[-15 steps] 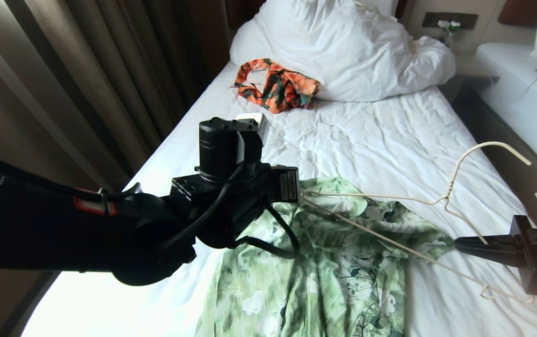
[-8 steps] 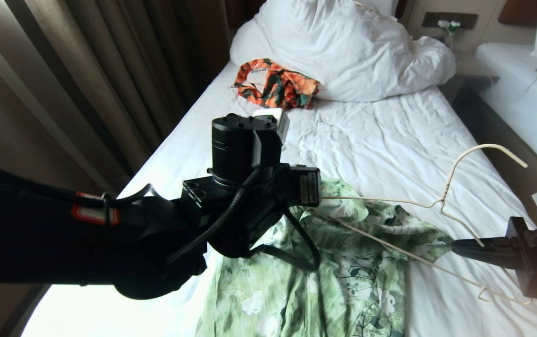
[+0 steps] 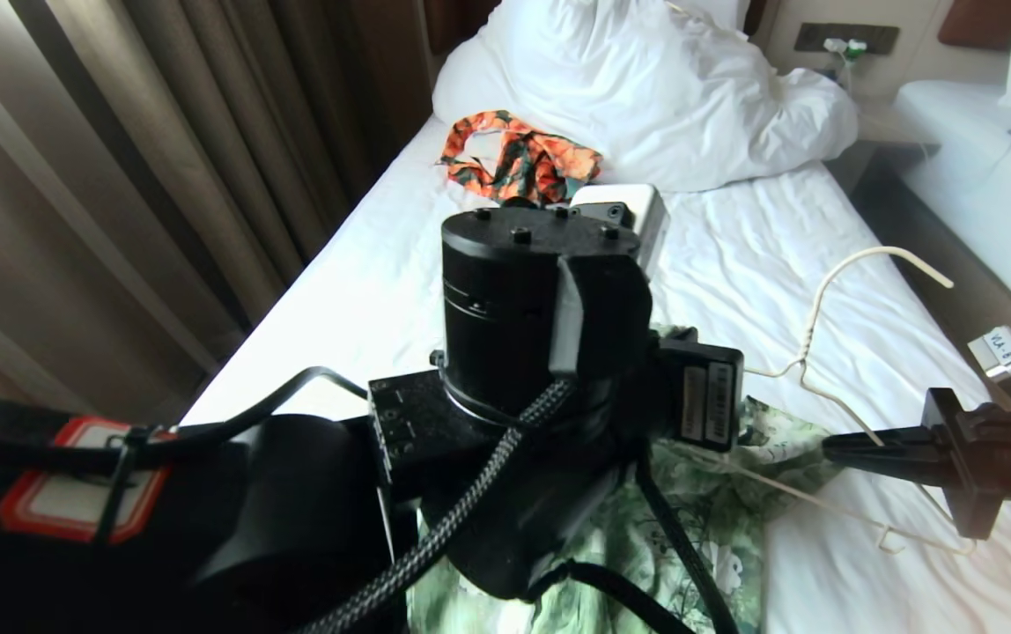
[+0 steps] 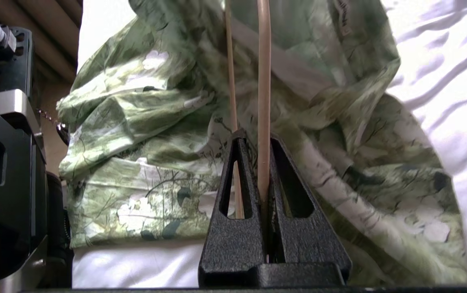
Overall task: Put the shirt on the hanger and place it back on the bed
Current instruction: Hook one side of the shirt onto the hanger
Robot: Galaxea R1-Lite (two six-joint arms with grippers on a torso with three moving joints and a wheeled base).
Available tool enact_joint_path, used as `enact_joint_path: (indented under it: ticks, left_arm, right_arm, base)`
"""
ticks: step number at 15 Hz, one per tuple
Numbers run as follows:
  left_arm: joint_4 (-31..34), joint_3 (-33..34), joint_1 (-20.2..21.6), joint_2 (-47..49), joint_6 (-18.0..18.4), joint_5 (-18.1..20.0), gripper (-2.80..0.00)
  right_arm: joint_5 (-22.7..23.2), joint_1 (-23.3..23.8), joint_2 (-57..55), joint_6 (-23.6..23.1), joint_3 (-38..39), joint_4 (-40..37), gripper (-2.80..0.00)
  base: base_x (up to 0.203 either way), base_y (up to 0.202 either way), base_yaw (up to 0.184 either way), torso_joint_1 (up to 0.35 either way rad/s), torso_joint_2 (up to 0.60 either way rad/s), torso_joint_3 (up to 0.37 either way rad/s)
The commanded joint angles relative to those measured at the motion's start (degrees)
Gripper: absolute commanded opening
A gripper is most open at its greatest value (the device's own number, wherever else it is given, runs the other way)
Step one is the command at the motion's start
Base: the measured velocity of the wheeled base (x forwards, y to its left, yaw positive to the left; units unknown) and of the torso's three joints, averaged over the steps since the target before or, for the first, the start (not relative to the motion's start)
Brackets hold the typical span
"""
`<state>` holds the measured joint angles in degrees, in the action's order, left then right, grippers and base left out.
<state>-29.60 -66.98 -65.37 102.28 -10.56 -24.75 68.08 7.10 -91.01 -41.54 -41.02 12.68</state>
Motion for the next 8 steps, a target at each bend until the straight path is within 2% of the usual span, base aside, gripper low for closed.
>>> enact_joint_path:
  ticks: [1, 3, 8]
  left_arm:
    - [-0.2, 0.2, -2.2, 0.2, -0.1, 0.2, -2.8]
    - [-0.3, 0.3, -2.6, 2.4, 0.2, 0.5, -2.8]
    - [1.1, -5.4, -3.4, 7.0, 1.1, 1.0, -2.8]
  right_arm:
    - [0.5, -1.5, 0.3, 2.8, -3.0, 0.2, -2.8]
    - [0.6, -3.4, 0.8, 5.3, -4.0, 0.3, -2.8]
    - [0.6, -8.4, -0.4, 5.6, -4.3, 2.5, -2.8]
  base:
    - [0.0, 0.0, 0.0, 0.0, 0.0, 0.0]
    - [0.0, 0.0, 0.0, 0.0, 0.0, 0.0]
    - [0.0, 0.0, 0.0, 0.0, 0.0, 0.0]
